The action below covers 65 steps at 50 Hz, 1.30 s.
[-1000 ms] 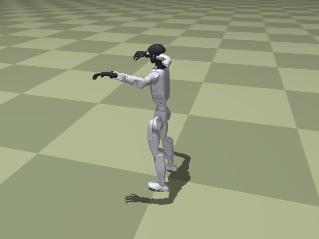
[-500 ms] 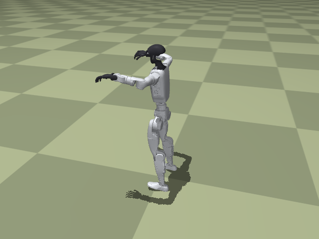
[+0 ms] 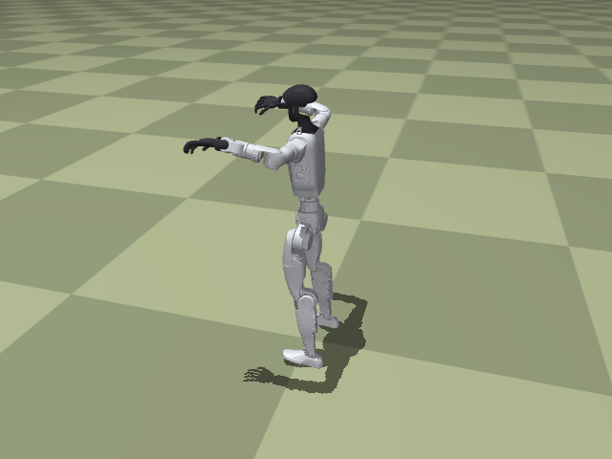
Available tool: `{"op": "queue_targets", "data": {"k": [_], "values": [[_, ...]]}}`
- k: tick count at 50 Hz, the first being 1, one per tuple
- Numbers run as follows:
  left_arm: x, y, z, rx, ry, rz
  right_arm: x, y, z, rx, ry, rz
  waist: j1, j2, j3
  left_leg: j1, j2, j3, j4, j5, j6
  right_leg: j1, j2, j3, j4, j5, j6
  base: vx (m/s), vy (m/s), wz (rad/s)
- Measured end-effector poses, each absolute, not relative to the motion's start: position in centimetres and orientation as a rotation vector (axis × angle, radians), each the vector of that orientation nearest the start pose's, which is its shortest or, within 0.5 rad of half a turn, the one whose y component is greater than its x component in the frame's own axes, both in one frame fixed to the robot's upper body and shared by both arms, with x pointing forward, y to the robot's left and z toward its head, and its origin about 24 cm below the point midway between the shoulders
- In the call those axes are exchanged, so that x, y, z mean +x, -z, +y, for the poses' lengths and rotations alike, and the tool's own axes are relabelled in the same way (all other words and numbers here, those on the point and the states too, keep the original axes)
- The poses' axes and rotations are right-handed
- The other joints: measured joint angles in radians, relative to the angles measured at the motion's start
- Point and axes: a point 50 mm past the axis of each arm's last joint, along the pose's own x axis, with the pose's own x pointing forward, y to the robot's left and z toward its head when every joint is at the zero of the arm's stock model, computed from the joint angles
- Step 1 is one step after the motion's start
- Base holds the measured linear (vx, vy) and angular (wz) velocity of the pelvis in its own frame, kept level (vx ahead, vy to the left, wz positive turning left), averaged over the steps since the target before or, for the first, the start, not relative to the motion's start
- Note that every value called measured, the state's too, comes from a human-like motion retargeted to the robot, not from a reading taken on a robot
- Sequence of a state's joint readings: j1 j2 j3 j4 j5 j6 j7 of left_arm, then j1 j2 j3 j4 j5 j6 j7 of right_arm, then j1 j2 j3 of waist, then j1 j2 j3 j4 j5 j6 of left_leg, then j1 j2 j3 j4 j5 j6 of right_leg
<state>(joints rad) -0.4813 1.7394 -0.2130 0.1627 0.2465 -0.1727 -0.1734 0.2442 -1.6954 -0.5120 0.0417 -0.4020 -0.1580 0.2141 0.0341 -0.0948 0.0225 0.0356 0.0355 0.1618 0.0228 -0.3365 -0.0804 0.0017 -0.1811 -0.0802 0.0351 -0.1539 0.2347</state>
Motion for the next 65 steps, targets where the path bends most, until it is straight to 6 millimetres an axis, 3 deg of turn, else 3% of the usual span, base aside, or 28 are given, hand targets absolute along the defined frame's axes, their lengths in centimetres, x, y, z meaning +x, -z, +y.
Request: {"op": "queue_targets", "data": {"k": [6, 17, 32, 43, 53, 59, 62, 65], "values": [[25.6, -33.6, 33.4, 2.053, -0.074, -0.046, 23.6, -32.1, -33.6, -2.134, 0.034, 0.024, 0.0, 0.003, -0.002, -0.001, 0.0, 0.0, 0.0, 0.0, 0.0, 0.0, 0.0, -0.001, -0.001, -0.001, 0.001, 0.0, 0.0, 0.0], [25.8, -33.4, 33.7, 1.854, -0.044, -0.048, 23.4, -32.0, -34.4, -2.089, 0.05, 0.067, 0.001, 0.004, -0.008, 0.002, 0.001, 0.0, 0.0, -0.003, -0.001, 0.004, 0.0, -0.002, -0.002, -0.002, -0.002, 0.0, 0.0, 0.0], [26.0, -32.7, 33.2, 1.758, 0.028, -0.053, 23.0, -31.8, -35.7, -1.981, 0.078, 0.108, 0.01, 0.002, -0.015, 0.004, 0.002, 0.001, 0.001, -0.008, -0.002, 0.004, 0.002, -0.001, 0.0, -0.008, -0.006, 0.0, 0.0, 0.0], [25.8, -32.4, 34.0, 1.78, 0.02, 0.004, 22.8, -31.3, -36.3, -1.955, 0.072, 0.146, 0.007, 0.004, -0.006, 0.001, 0.008, -0.002, -0.001, -0.008, 0.0, -0.013, 0.008, 0.001, 0.026, -0.02, -0.015, 0.0, 0.0, 0.0], [25.3, -33.1, 35.0, 1.804, -0.05, 0.017, 22.6, -32.3, -36.5, -1.975, 0.129, 0.113, 0.009, -0.002, -0.012, 0.002, 0.011, 0.014, 0.007, -0.008, 0.002, -0.008, 0.011, 0.013, 0.012, -0.026, -0.008, 0.02, -0.02, -0.04], [25.6, -29.9, 35.9, 1.709, 0.017, 0.087, 22.0, -30.8, -37.5, -1.89, 0.146, 0.115, 0.027, -0.006, -0.014, 0.007, 0.014, 0.028, 0.015, -0.006, 0.009, -0.006, 0.015, 0.025, 0.013, -0.027, -0.005, 0.06, -0.05, -0.11], [25.7, -26.7, 36.5, 1.604, 0.071, 0.146, 21.5, -28.6, -38.4, -1.799, 0.13, 0.152, 0.037, -0.005, -0.009, 0.008, 0.016, 0.032, 0.02, -0.003, 0.015, -0.005, 0.016, 0.028, 0.016, -0.028, -0.005, 0.06, -0.05, -0.07], [25.5, -22.3, 37.3, 1.435, 0.101, 0.22, 21.0, -25.1, -39.2, -1.665, 0.107, 0.207, 0.042, -0.001, -0.001, 0.009, 0.017, 0.034, 0.028, -0.001, 0.022, -0.005, 0.018, 0.031, 0.022, -0.033, -0.007, 0.06, -0.05, -0.01]]}}
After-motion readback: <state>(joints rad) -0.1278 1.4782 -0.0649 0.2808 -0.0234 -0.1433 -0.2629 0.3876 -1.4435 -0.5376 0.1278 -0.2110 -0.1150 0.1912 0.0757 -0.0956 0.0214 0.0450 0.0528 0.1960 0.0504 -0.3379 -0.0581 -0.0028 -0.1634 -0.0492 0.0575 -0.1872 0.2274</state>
